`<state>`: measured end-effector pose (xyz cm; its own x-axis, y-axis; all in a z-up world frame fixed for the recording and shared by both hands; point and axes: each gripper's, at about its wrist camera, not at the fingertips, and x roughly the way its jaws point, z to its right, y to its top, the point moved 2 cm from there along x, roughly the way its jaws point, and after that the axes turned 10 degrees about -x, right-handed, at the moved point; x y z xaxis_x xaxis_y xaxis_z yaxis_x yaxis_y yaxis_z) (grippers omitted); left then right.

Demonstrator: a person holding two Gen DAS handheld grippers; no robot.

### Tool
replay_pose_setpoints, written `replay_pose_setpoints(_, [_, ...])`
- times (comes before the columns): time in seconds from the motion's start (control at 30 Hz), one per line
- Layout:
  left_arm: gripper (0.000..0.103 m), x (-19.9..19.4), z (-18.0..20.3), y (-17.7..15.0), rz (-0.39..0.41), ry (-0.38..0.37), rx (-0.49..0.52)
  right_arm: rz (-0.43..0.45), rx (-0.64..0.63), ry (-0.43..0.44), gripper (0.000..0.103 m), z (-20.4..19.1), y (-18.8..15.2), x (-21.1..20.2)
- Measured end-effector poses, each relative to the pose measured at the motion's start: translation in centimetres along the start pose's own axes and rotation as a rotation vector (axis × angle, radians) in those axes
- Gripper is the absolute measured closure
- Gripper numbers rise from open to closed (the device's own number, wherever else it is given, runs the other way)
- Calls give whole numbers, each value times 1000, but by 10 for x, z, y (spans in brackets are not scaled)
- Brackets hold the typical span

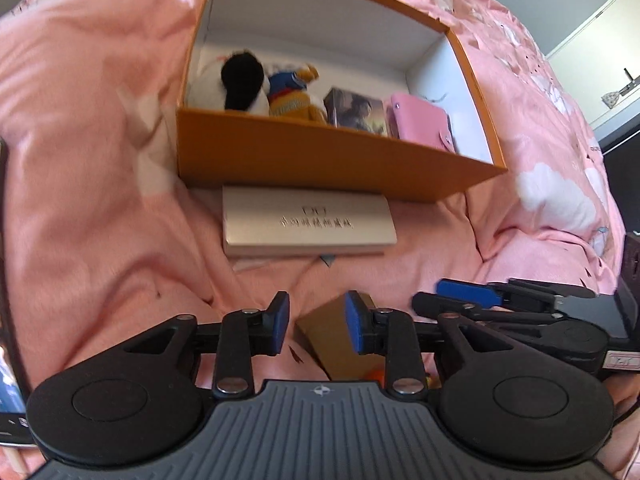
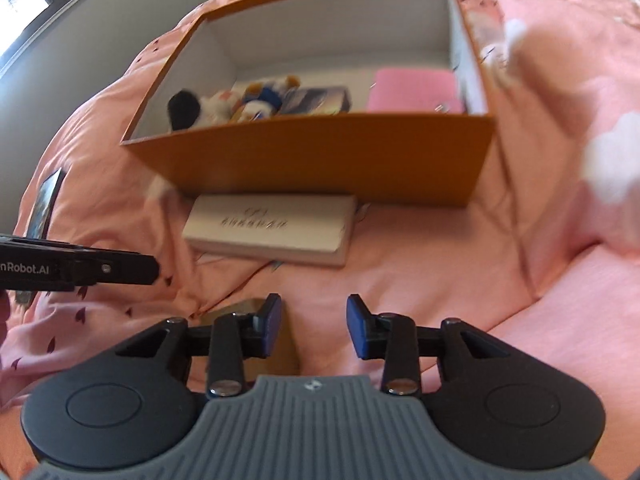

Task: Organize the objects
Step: 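Withdraw both tools from the box toward the items beside it, then grasp the yellow tape measure with the right tool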

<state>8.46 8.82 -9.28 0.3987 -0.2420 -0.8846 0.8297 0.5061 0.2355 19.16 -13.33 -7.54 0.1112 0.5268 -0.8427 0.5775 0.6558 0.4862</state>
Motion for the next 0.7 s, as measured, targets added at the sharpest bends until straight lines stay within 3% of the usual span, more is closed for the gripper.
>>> replay_pose_setpoints(0.2, [56,20,9,-21,-101,-1,49,-133,-39,-7,68,-12,-17,17])
replay_pose_setpoints(0.33, [53,25,13,-31,-148,19,80,-210,-98,54,68,-27,-37,23])
replay_pose_setpoints(0.43, [53,25,20,-41,-177,19,151,-236,-134,13,61,-34,-48,21])
replay_pose_setpoints(0.53, [53,24,34,-52,-211,-31,265,-246,-160,-40,50,-34,-51,14])
replay_pose_setpoints(0.7, [56,34,47,-66,-262,-69,350,-281,-114,25,49,-20,-59,11])
